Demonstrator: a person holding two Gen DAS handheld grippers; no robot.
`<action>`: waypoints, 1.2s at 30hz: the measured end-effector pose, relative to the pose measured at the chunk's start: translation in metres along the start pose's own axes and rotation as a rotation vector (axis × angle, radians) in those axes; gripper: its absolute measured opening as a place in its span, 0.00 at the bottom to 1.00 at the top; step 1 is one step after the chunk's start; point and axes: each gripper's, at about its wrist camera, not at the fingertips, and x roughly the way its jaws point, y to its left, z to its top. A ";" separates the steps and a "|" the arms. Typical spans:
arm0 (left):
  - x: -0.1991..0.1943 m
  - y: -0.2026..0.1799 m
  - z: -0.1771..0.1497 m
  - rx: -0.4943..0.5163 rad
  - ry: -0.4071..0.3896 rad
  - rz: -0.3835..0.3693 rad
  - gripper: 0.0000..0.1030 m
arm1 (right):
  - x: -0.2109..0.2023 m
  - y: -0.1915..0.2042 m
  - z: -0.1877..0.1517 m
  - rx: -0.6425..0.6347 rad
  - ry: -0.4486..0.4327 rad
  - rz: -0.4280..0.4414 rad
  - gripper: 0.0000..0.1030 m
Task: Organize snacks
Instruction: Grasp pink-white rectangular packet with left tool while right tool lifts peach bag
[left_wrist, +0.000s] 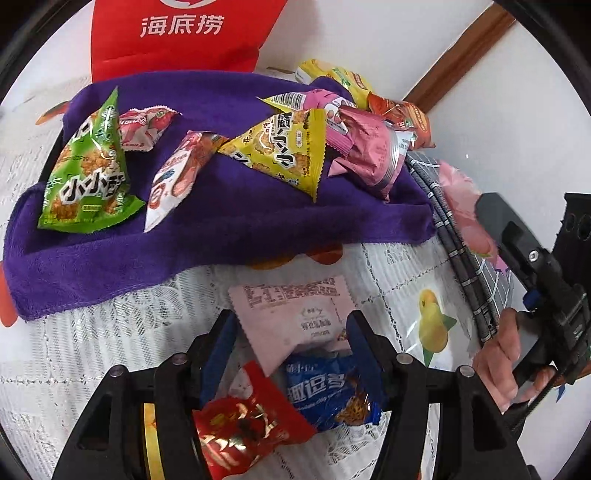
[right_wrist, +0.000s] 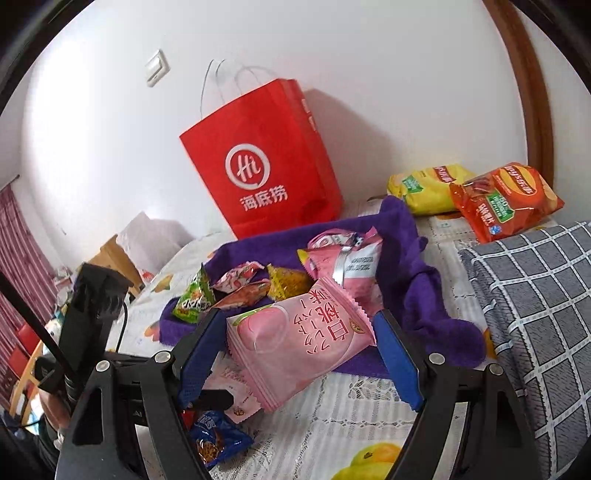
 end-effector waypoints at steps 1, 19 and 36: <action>0.001 -0.002 0.001 0.000 -0.004 0.001 0.65 | -0.001 -0.001 0.001 0.010 -0.007 0.000 0.79; 0.038 -0.062 -0.002 0.203 0.026 0.290 0.89 | -0.035 -0.032 0.013 0.162 -0.155 -0.020 0.79; 0.015 -0.045 -0.004 0.162 -0.057 0.243 0.52 | -0.033 -0.031 0.013 0.167 -0.152 -0.027 0.79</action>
